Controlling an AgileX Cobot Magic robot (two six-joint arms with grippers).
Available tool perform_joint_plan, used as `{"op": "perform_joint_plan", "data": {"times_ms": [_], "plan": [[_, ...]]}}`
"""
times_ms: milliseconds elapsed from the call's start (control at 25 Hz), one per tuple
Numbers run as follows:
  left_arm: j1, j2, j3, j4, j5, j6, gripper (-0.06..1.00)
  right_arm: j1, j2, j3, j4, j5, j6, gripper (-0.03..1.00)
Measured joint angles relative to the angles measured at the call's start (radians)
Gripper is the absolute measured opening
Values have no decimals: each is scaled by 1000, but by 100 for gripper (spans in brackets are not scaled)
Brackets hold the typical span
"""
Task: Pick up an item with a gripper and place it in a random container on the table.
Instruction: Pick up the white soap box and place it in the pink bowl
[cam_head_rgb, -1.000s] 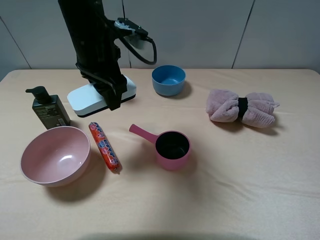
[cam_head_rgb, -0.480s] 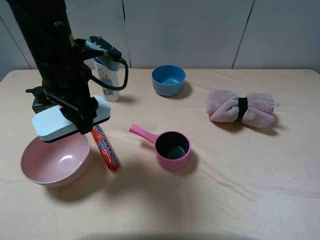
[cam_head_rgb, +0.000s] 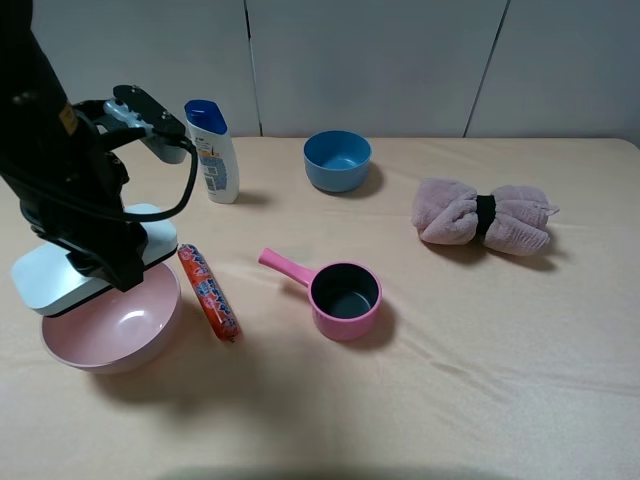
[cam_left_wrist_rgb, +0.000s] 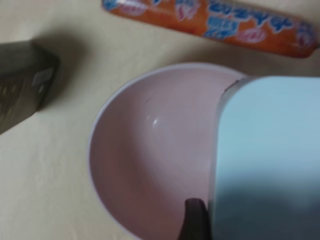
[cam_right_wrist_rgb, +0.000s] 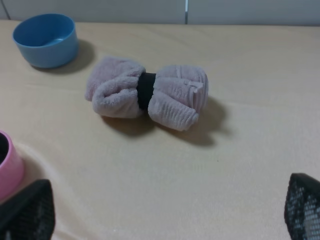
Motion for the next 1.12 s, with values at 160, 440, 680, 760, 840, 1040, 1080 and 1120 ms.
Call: {"op": "perform_joint_plan", "data": {"times_ms": [160,440,680,760,840,1040,1080,1120], "plan": [[8,-10,50,28,-28,-24,59,0,0,0,0,0,0,69],[123,-10,113,-19,-153,-27,59,0,0,0,0,0,0,69],[138,-10,180,-23,-272,-26,59,0,0,0,0,0,0,69],[138,-10,197,-25,-296,-26,59,0,0,0,0,0,0,69],[138,-10,207,-25,-317,-27,59,0,0,0,0,0,0,69],[138,-10,234,-25,-354,-32,59,0,0,0,0,0,0,69],[138,-10,239,-25,-359,-35,59,0,0,0,0,0,0,69],[138,-10,246,-25,-366,-39,59,0,0,0,0,0,0,69]]}}
